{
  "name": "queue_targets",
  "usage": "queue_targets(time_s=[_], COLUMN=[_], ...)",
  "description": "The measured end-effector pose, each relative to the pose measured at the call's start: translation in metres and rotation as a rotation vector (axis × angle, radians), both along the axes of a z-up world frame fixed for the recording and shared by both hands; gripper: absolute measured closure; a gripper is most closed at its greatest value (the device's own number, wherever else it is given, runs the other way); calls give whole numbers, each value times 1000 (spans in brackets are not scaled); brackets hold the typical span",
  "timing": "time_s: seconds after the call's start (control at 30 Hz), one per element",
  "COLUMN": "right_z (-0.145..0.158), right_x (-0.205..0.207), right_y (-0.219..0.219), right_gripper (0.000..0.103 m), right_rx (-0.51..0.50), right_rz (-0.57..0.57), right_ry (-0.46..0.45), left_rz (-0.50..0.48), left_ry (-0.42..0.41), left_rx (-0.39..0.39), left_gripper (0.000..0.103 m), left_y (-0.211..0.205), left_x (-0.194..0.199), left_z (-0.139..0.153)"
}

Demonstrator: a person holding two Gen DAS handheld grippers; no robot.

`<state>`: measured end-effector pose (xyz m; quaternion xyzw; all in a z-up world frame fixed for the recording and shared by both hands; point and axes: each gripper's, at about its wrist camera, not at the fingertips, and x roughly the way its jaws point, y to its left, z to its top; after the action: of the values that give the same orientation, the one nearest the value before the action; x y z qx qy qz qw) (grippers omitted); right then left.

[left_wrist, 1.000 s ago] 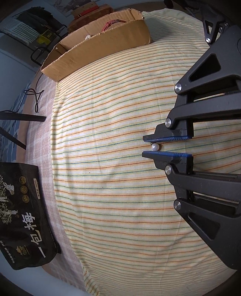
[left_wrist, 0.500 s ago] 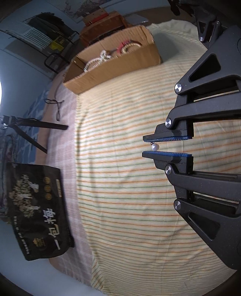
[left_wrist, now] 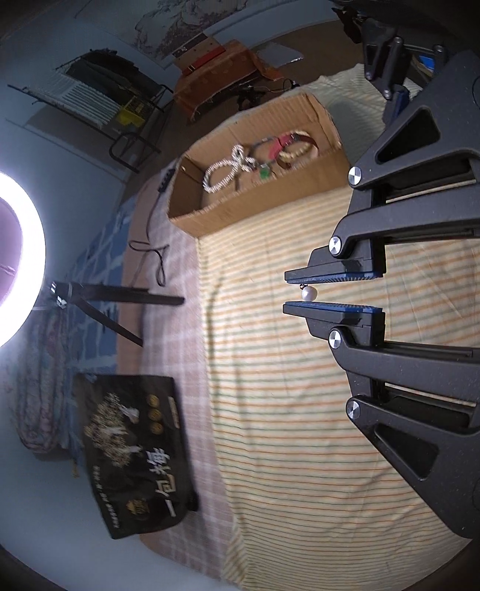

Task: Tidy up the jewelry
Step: 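Carry the earring in the left tool into the box while the right tool carries its earring there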

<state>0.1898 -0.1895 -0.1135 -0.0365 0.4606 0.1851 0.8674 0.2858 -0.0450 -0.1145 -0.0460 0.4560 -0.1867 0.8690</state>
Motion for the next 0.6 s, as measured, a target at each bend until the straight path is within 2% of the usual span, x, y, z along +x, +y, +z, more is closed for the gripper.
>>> queue_targets(time_s=[0.2, 0.6], right_z=[18, 27], right_x=[7, 15], right_y=[-36, -101], right_gripper=[97, 97], right_rx=[11, 6], right_rz=[-80, -221], right_ry=[-35, -59], left_rz=[-18, -74], left_ry=[-56, -119], left_rx=[-2, -14], left_gripper=[95, 95], left_y=[-18, -70], left_x=[2, 7], left_z=[17, 30])
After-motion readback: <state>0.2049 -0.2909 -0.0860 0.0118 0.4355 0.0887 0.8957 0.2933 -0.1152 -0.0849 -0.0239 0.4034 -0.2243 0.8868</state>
